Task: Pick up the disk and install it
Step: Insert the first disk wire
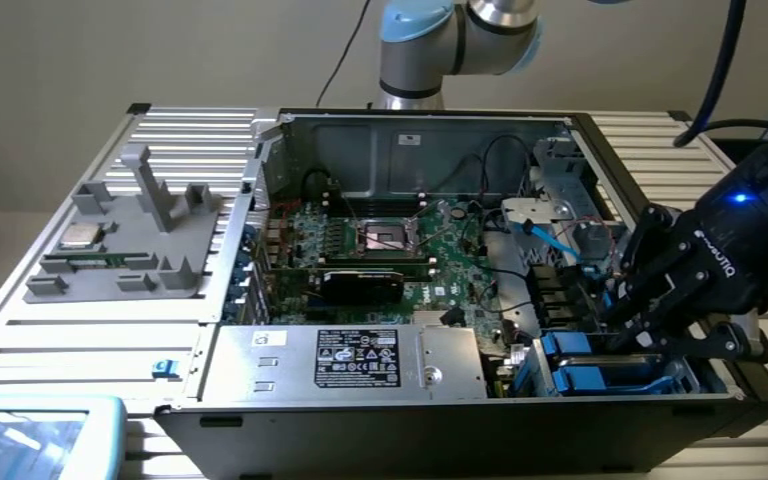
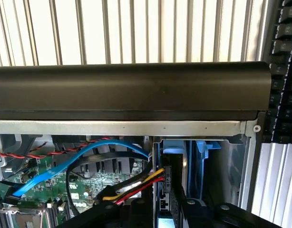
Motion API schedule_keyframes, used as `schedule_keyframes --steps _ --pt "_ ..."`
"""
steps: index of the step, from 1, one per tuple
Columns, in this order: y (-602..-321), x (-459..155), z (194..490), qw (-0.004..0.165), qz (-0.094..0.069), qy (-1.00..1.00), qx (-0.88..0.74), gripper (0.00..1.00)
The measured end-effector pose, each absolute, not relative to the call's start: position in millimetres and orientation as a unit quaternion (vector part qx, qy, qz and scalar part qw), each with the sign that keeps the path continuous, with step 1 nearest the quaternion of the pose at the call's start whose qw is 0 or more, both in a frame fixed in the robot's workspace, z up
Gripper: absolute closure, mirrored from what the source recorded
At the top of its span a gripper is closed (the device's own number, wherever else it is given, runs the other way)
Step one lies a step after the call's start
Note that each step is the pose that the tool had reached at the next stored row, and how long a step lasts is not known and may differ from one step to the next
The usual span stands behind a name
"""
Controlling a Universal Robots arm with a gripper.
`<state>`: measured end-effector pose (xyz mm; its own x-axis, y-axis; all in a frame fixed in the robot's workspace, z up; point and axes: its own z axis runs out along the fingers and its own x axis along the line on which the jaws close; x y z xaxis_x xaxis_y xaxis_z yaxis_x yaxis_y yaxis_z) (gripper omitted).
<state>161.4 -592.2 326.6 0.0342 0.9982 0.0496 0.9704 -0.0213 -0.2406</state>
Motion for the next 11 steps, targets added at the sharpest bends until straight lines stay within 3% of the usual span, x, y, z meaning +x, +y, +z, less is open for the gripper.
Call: schedule_keyframes --steps 1,11 --pt "-592.2 161.0 326.7 0.104 0.066 -0.691 -0.712 0.66" --pt "-592.1 150.8 327.1 0.102 0.063 -0.688 -0.716 0.66"
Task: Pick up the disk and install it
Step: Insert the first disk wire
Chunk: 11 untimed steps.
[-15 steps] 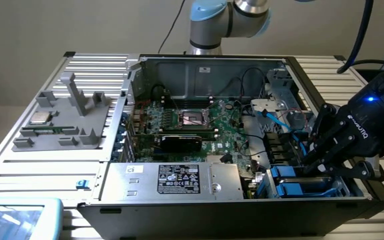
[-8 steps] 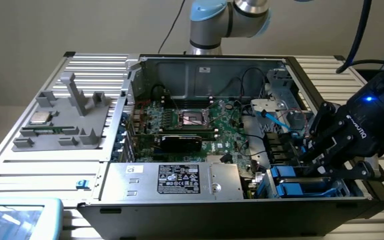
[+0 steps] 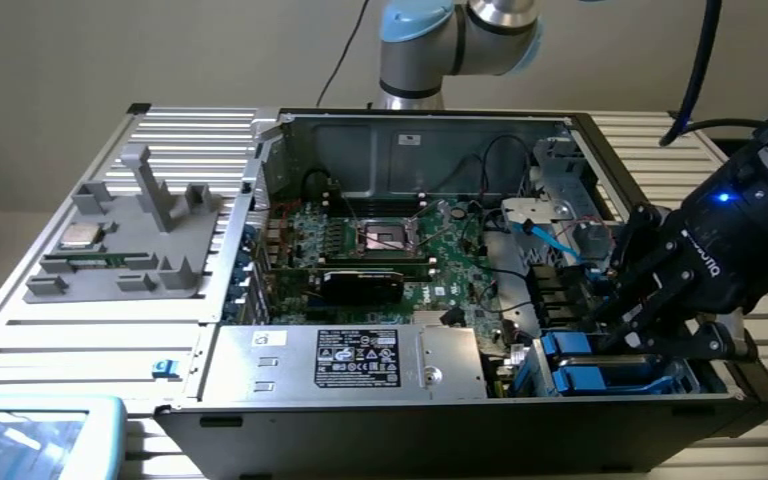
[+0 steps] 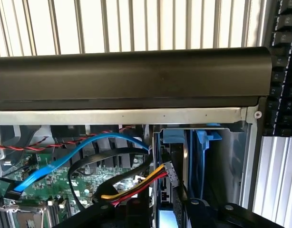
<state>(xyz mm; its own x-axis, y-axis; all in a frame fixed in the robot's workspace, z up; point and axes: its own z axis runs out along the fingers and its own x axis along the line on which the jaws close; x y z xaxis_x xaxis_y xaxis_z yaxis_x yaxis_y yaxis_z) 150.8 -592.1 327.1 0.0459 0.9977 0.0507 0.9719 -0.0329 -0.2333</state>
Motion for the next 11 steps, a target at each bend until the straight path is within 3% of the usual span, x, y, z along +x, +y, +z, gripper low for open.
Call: schedule_keyframes --steps 11 --pt "-592.4 143.2 332.8 0.096 0.056 -0.689 -0.716 0.66"
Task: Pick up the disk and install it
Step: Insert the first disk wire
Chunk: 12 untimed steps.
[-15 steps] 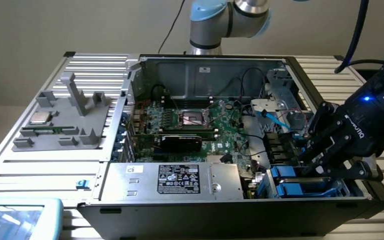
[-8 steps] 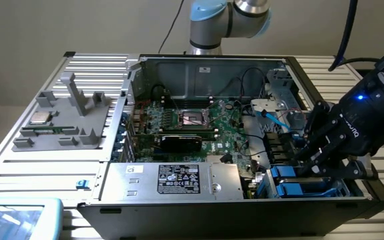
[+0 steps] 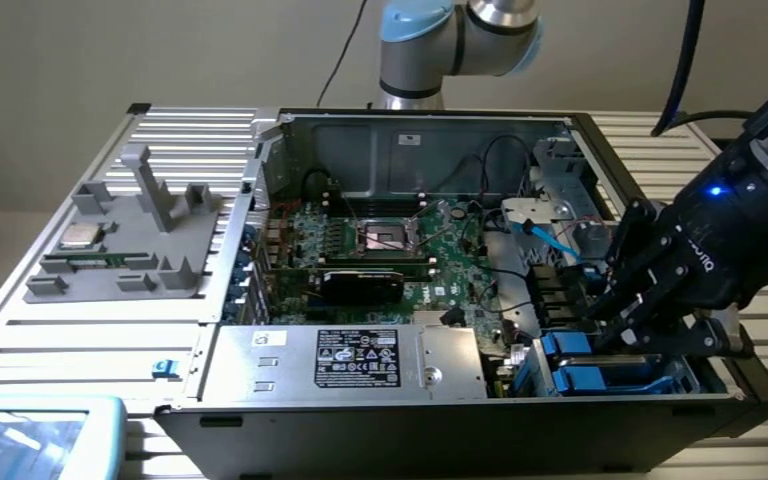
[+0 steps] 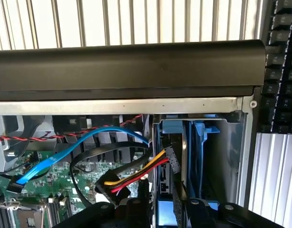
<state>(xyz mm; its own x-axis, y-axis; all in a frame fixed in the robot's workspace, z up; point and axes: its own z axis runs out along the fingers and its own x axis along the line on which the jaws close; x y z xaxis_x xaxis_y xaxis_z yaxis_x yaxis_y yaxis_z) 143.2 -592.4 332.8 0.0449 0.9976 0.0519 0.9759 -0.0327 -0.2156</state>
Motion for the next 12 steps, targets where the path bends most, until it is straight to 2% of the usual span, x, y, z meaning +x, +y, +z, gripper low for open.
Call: schedule_keyframes --steps 2,8,12 --pt "-592.5 141.9 332.9 0.093 0.053 -0.689 -0.717 0.66" --pt "-593.0 140.7 332.9 0.056 0.016 -0.694 -0.717 0.66" --pt "-593.1 136.7 333.7 0.04 0.0 -0.696 -0.717 0.66"
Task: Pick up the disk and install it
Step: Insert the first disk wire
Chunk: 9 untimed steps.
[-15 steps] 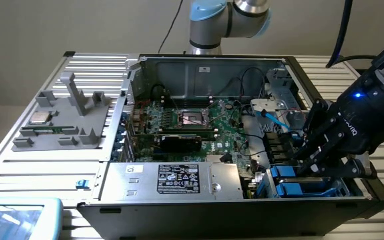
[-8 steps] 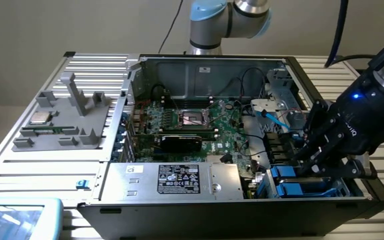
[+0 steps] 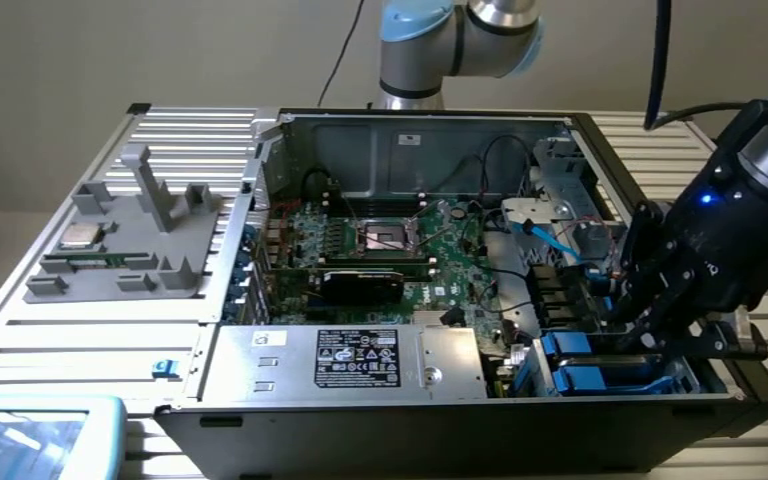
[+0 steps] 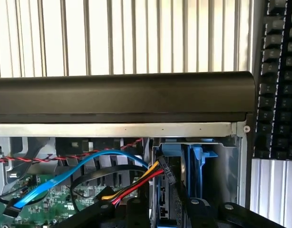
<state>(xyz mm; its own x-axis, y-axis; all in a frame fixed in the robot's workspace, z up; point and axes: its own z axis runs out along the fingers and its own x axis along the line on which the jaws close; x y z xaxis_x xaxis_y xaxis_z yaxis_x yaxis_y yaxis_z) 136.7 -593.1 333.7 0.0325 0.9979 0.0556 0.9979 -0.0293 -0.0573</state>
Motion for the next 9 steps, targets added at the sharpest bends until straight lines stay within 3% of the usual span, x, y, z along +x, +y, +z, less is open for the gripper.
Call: schedule_keyframes --steps 9 --pt "-593.7 130.0 337.4 0.009 -0.031 -0.699 -0.714 0.66"
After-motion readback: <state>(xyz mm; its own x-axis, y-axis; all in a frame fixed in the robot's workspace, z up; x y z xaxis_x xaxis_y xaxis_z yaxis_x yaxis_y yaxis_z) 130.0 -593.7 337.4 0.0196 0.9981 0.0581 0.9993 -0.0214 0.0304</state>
